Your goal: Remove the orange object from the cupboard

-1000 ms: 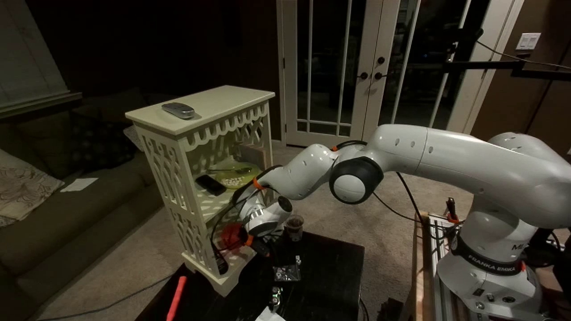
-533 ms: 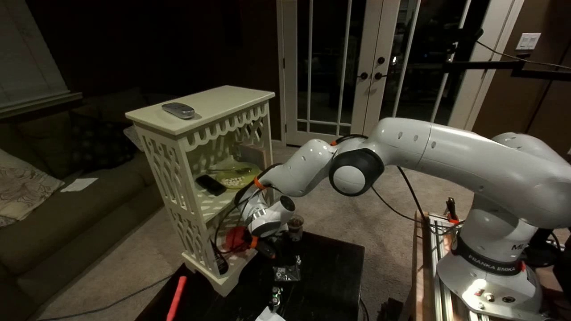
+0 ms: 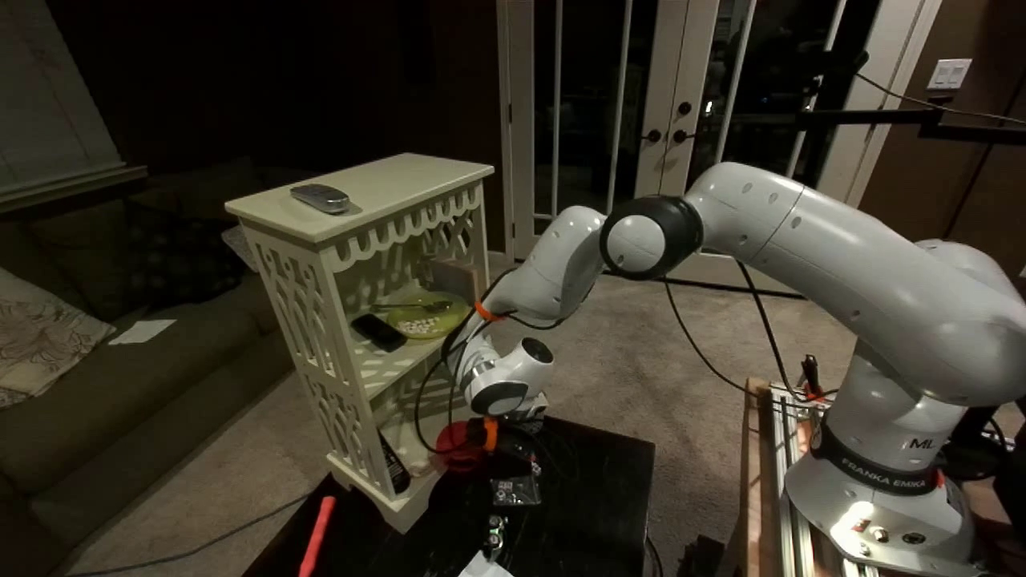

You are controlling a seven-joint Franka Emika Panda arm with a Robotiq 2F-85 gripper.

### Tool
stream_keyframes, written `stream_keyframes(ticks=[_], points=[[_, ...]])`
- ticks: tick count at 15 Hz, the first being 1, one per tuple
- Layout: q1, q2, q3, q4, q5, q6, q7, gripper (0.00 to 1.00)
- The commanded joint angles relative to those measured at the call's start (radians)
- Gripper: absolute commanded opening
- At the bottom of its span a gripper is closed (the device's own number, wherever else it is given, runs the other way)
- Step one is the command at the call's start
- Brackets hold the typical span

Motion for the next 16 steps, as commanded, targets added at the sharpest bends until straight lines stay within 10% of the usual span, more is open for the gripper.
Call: stream_keyframes(ticks=[1, 16], points=[[-0.091, -0.162, 0.041, -0.242, 0.038, -0.001, -0.028, 0.01], [-0.297, -0.13, 0.239, -0.445, -0.015, 0.186, -0.165, 0.01]])
